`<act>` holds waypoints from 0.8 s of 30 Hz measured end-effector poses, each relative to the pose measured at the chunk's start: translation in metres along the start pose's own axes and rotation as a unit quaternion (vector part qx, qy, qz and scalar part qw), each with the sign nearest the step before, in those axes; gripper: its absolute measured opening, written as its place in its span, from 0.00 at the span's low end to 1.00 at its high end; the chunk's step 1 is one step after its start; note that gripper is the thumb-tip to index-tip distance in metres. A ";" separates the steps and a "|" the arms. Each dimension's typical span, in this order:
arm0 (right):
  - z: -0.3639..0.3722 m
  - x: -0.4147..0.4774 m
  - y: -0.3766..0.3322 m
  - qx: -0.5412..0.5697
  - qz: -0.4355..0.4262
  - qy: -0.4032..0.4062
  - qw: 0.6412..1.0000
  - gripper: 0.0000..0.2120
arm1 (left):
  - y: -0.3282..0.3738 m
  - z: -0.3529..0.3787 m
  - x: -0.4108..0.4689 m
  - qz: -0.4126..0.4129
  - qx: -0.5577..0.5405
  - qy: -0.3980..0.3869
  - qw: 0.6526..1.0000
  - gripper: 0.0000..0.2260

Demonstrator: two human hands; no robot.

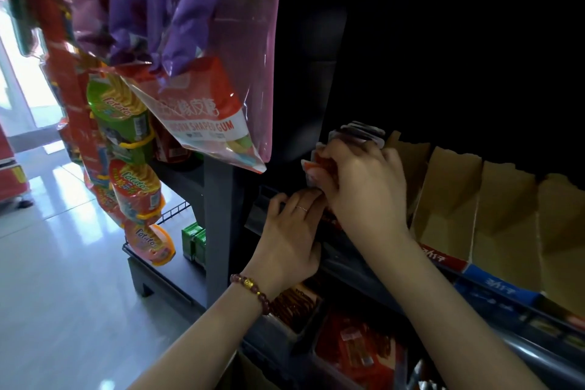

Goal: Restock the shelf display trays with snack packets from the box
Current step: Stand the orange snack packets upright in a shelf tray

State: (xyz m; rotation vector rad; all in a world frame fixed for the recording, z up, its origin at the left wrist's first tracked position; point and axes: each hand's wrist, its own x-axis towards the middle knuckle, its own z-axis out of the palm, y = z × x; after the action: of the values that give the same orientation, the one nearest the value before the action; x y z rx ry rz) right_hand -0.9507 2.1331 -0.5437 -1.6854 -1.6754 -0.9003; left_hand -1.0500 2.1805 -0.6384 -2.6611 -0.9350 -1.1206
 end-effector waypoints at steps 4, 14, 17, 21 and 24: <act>0.005 -0.005 0.001 0.034 0.034 0.006 0.999 0.17 | 0.001 0.001 -0.001 -0.002 -0.003 0.003 1.000 0.29; 0.016 -0.003 0.007 0.061 0.032 -0.017 0.997 0.06 | 0.001 0.005 -0.001 -0.005 -0.032 0.027 0.999 0.30; 0.015 -0.002 0.007 0.073 0.029 -0.009 0.997 0.02 | 0.002 0.004 -0.001 -0.006 -0.040 0.025 0.999 0.30; 0.015 -0.010 0.010 0.065 0.048 0.025 0.996 0.10 | -0.003 0.003 -0.005 0.003 -0.042 0.024 0.999 0.28; 0.014 -0.032 0.013 0.125 0.151 0.038 0.980 0.23 | 0.000 0.005 -0.006 -0.003 -0.049 0.051 0.997 0.25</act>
State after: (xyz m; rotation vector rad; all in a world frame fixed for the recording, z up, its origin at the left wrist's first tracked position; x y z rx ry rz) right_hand -0.9359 2.1248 -0.5767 -1.6521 -1.3702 -0.5769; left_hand -1.0504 2.1790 -0.6457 -2.6491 -0.8938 -1.3224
